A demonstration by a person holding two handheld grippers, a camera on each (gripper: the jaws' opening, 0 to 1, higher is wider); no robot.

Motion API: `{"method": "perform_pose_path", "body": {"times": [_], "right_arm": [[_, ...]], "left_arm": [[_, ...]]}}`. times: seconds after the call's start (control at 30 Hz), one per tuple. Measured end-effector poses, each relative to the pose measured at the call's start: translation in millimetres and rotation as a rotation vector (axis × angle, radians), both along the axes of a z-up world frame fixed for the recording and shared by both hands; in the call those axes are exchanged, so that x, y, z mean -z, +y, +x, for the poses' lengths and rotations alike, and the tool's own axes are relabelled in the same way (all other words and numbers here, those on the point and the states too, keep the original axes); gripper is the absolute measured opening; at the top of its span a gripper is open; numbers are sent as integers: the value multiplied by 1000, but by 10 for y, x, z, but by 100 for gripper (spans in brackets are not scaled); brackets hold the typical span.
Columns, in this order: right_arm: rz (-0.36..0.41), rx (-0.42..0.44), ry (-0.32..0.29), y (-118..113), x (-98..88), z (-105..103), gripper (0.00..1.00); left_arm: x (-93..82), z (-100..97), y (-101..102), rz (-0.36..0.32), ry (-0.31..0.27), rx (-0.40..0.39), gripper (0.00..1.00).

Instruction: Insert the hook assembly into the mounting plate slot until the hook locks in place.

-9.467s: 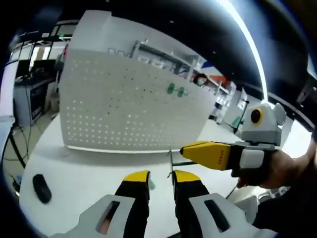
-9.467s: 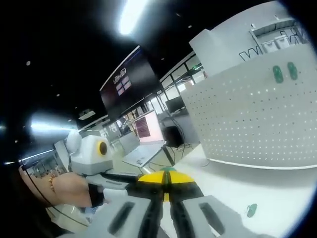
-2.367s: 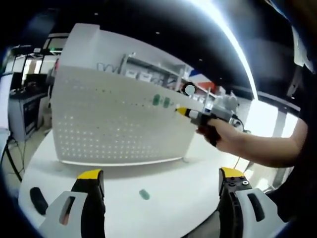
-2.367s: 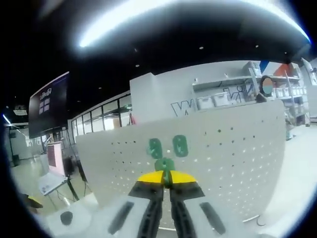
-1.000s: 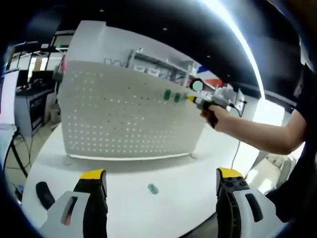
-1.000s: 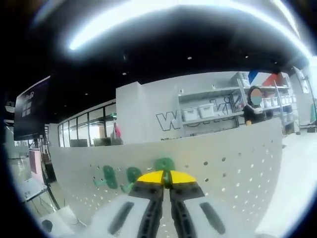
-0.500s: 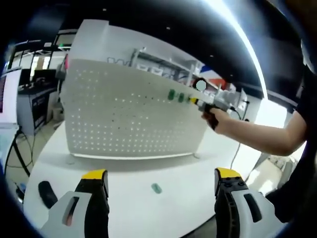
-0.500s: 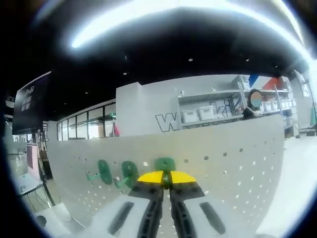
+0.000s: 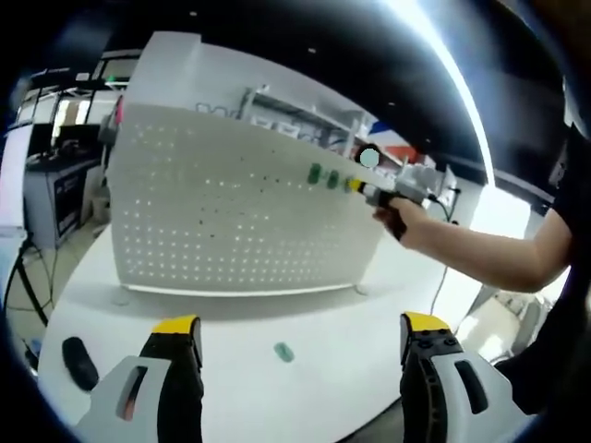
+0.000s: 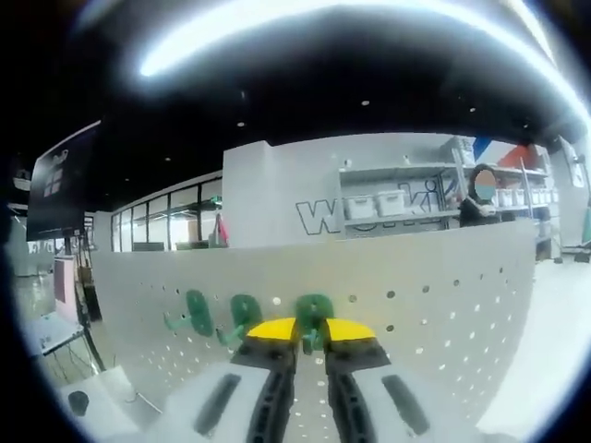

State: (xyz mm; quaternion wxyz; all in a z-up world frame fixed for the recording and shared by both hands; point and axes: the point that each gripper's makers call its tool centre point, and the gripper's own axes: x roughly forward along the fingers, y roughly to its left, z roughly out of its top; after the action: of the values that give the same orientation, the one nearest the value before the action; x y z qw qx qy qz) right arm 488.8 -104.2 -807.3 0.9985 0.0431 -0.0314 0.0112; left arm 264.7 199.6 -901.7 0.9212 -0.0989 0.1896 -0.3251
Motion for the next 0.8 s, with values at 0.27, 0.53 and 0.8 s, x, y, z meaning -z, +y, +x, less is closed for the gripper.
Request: {"method": "perform_pose_path", "body": {"times": [0.27, 0.53, 0.8], "right_arm": [[43, 8, -10, -34, -60, -102, 21], [23, 0, -5, 28, -49, -252, 25], [7, -24, 34, 98, 82, -451, 28]], "left_arm": [[5, -49, 44, 7, 1, -7, 91], [45, -123, 18, 19, 13, 1, 92], [35, -179, -6, 5, 17, 2, 94]]}}
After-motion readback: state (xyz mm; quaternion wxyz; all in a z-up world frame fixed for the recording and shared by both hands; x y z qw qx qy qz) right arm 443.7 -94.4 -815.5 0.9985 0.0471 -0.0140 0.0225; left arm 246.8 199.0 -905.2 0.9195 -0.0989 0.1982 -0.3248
